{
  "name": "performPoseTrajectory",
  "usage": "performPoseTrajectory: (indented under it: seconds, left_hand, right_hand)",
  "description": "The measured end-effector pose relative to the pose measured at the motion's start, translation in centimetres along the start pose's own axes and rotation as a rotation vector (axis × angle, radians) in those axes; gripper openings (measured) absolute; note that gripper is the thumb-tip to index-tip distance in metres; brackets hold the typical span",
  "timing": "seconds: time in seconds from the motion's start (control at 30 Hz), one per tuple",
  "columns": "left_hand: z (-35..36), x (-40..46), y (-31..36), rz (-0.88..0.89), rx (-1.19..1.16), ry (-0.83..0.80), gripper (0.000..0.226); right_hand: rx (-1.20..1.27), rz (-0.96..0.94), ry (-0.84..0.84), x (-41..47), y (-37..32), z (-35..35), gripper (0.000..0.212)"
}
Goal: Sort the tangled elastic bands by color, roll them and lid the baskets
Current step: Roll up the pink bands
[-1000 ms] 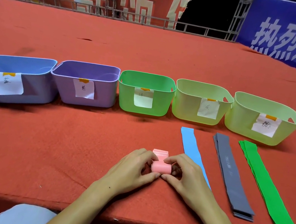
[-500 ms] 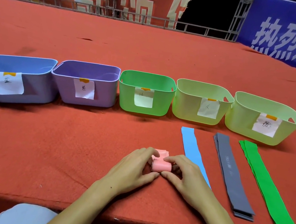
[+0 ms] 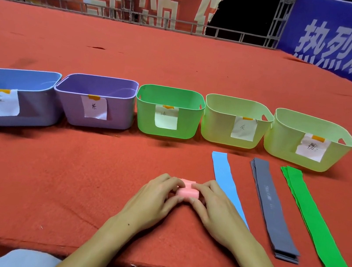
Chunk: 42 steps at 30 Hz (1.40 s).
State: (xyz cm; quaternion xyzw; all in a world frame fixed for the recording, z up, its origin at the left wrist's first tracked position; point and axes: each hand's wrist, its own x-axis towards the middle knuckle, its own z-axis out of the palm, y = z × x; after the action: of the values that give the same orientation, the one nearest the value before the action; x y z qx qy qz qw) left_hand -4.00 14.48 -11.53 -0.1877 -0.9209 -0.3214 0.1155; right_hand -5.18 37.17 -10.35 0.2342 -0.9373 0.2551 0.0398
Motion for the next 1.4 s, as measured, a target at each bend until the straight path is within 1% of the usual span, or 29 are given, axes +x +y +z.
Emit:
performPoseTrajectory:
  seconds: [0.13, 0.33, 0.43, 0.53, 0.6, 0.67, 0.8, 0.97, 1.03, 1.13, 1.2, 1.3, 1.4]
  left_hand:
    - [0.0, 0.5, 0.1, -0.059, 0.003, -0.010, 0.030]
    - [0.4, 1.1, 0.2, -0.110, 0.028, -0.011, 0.037]
    - [0.4, 1.0, 0.4, -0.106, 0.023, 0.021, 0.038]
    - [0.3, 0.8, 0.4, -0.072, 0.013, 0.038, 0.030]
    - [0.3, 0.7, 0.4, -0.056, 0.034, 0.028, 0.034]
    - [0.5, 0.9, 0.2, -0.077, 0.053, 0.024, 0.039]
    - [0.6, 1.7, -0.3, -0.122, 0.050, 0.011, 0.039]
    - [-0.1, 3.7, -1.3, -0.140, 0.091, -0.080, 0.035]
    - [-0.4, 4.2, -1.6, -0.134, 0.115, -0.111, 0.037]
    - [-0.5, 4.4, -1.6, -0.124, 0.151, -0.147, 0.039]
    - [-0.4, 4.3, -1.3, -0.114, 0.197, -0.161, 0.040]
    - [-0.2, 4.2, -0.9, -0.112, 0.274, -0.146, 0.042]
    - [0.0, 4.0, -0.7, -0.123, 0.277, -0.107, 0.046]
  right_hand:
    - [-0.002, -0.027, 0.015, -0.2, -0.1, -0.1, 0.048]
    - [-0.020, 0.019, 0.035, 0.3, 0.0, 0.0, 0.039]
    - [-0.066, 0.048, 0.020, 0.6, -0.1, 0.1, 0.039]
    - [-0.103, 0.091, 0.002, 1.0, -0.3, 0.2, 0.040]
    - [-0.121, 0.109, -0.010, 1.3, -0.4, 0.3, 0.040]
    - [-0.140, 0.124, -0.014, 1.5, -0.5, 0.4, 0.041]
    - [-0.155, 0.157, -0.017, 1.8, -0.5, 0.4, 0.052]
    - [-0.152, 0.141, -0.014, 1.9, -0.7, 0.2, 0.069]
    - [-0.135, 0.119, 0.009, 1.9, -0.7, 0.3, 0.065]
    - [-0.128, 0.102, 0.046, 2.3, -0.2, 0.4, 0.049]
    - [-0.123, 0.106, 0.051, 2.7, 0.1, 0.3, 0.043]
    - [-0.120, 0.119, 0.038, 3.1, 0.2, 0.1, 0.039]
    - [-0.149, 0.131, 0.012, 3.5, 0.1, 0.1, 0.037]
